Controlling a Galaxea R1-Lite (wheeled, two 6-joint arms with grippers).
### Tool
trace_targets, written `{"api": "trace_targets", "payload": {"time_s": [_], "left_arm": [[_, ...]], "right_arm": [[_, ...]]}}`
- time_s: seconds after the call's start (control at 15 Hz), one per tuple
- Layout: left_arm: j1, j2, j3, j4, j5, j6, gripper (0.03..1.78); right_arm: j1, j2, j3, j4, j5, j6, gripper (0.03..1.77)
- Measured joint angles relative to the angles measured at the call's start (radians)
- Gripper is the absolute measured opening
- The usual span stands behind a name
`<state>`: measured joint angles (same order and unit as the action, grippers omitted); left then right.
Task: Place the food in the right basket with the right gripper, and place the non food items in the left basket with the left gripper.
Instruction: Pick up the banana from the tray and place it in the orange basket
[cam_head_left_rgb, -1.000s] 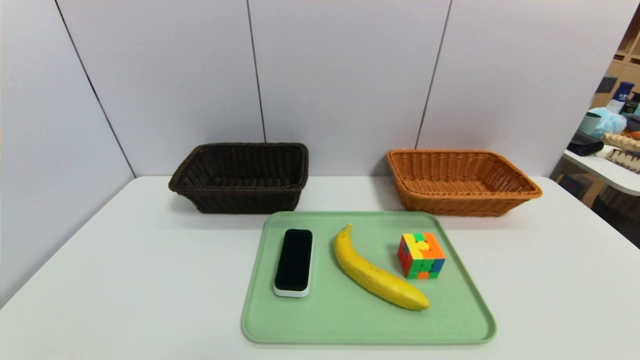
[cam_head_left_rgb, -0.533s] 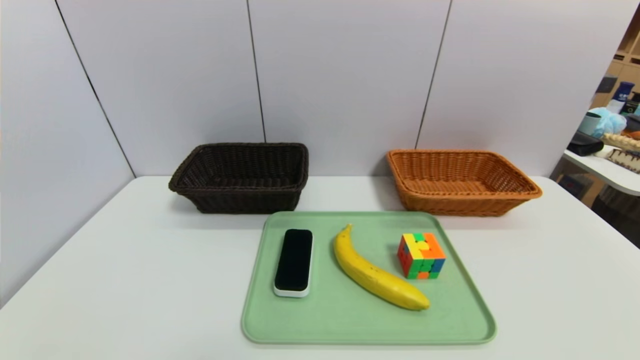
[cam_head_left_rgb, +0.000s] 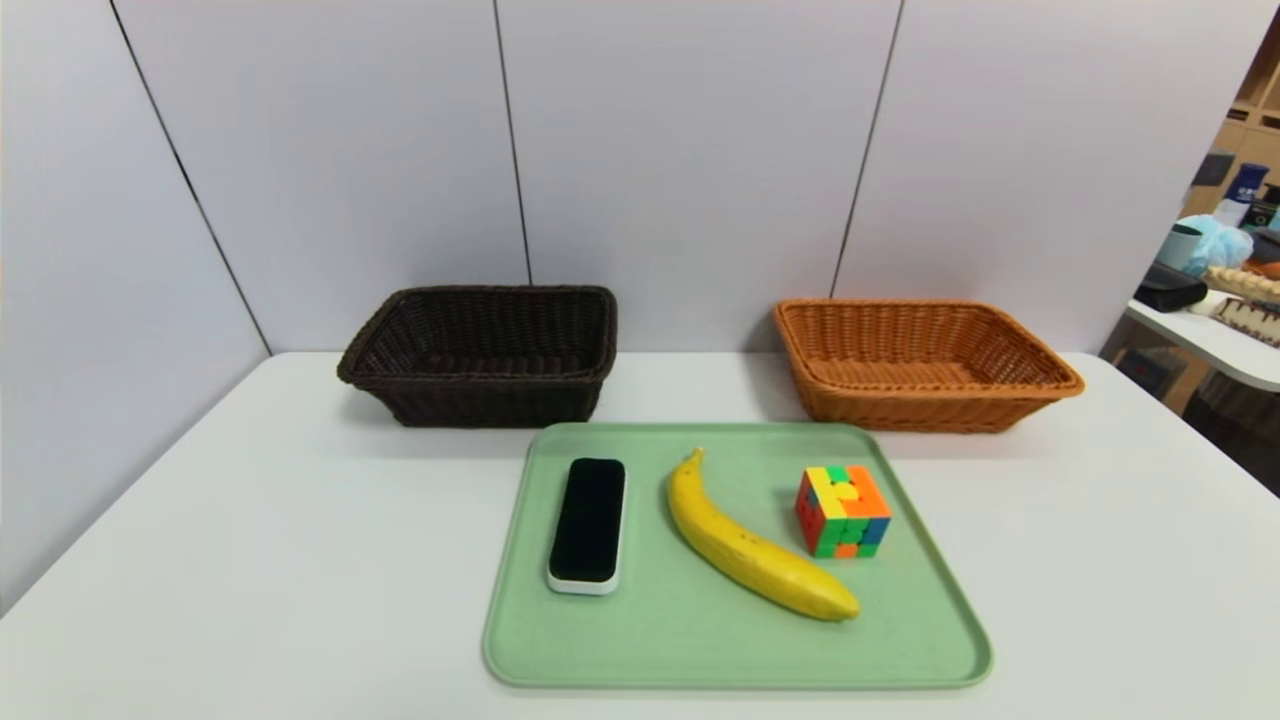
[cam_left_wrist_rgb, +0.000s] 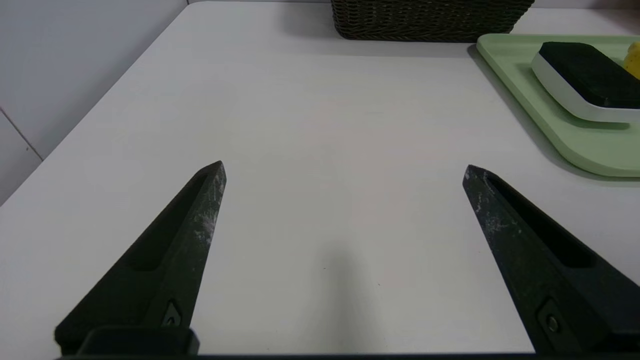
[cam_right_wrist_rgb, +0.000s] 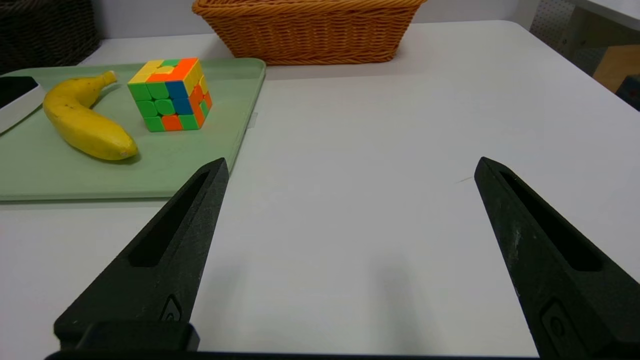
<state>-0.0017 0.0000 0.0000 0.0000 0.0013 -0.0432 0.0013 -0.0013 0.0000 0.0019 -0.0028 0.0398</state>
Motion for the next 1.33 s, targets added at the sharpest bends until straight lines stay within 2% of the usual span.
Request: {"api": "trace_targets", "payload": {"time_s": [1.33], "left_arm": [[0.0,0.0,0.0,0.0,0.0,0.001,1.69]], "right_arm": [[0.0,0.0,0.0,0.0,0.0,0.0,1.7]]}}
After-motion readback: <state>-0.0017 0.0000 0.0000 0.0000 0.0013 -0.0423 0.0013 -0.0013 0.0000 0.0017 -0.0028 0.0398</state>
